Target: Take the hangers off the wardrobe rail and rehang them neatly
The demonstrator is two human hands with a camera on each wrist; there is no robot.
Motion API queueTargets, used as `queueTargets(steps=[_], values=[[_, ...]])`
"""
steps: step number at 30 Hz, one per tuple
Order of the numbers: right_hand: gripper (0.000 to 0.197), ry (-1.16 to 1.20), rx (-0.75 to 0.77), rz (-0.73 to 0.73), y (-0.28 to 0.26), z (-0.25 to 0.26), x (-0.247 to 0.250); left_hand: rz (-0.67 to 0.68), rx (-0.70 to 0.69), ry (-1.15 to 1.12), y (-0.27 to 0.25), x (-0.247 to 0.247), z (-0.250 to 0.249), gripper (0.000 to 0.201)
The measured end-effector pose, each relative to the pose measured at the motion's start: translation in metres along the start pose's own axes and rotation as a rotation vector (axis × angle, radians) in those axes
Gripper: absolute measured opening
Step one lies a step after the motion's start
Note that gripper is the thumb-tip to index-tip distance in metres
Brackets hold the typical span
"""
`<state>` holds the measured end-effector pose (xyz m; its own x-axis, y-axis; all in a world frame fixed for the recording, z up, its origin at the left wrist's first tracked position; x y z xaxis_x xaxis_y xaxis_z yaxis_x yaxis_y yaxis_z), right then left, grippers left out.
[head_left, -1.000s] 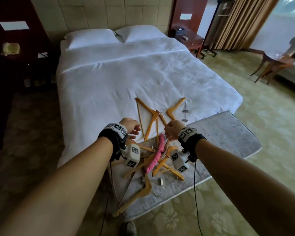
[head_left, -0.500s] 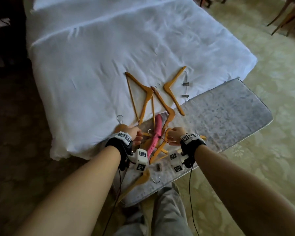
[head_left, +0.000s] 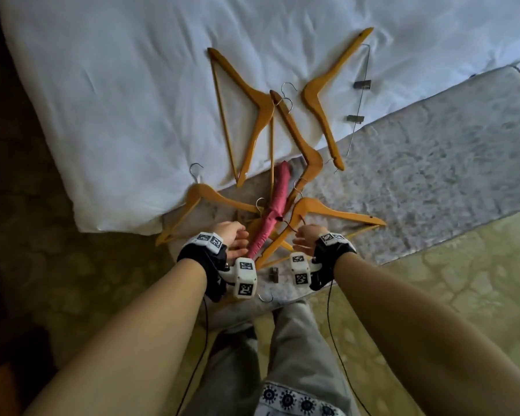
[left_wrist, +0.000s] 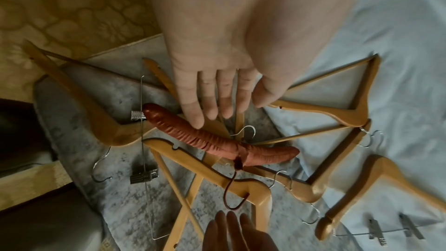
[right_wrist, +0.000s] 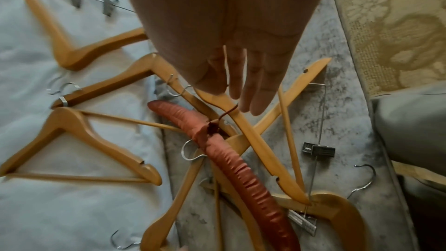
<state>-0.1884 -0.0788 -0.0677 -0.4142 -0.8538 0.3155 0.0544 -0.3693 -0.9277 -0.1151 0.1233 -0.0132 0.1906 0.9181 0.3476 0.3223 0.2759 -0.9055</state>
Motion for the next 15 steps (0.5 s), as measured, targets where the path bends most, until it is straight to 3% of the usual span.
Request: queueTargets(steps=[3, 5, 7, 10, 12, 15], values=[[0.015, 0.025, -0.078, 0.009, 0.029, -0.007, -0.006, -0.026, 0.029, 0.033, 0.022, -0.019, 0.005, 0.012], [0.034, 0.046, -0.099, 0.022, 0.046, -0.011, -0.012, -0.039, 0.039, 0.1, 0.032, -0.028, 0.007, 0.018], [0.051, 0.07, -0.106, 0.03, 0.062, -0.013, -0.016, -0.041, -0.008, 0.162, 0.045, -0.036, 0.01, 0.008], [0.064, 0.111, -0.11, 0.058, 0.079, -0.013, -0.02, -0.022, 0.044, 0.251, 0.09, -0.045, 0.035, 0.078], [0.061, 0.085, -0.095, 0.097, 0.087, -0.011, -0.023, -0.032, 0.093, 0.26, 0.147, -0.051, 0.075, 0.089], [0.037, 0.102, -0.155, 0.041, 0.103, -0.011, -0.025, -0.012, 0.157, 0.292, 0.162, -0.055, 0.098, 0.079]])
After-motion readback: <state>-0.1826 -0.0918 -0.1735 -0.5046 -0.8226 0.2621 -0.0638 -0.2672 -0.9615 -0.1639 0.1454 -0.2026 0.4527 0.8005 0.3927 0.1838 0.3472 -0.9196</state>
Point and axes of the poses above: each hand's wrist, its own y-axis towards the middle knuckle, its own x-axis out of the back of the hand, z = x × y, the point moved 4 cm from there along y, towards the middle knuckle, and after that the axes turned 12 degrees about -z, right-handed, at the moved point
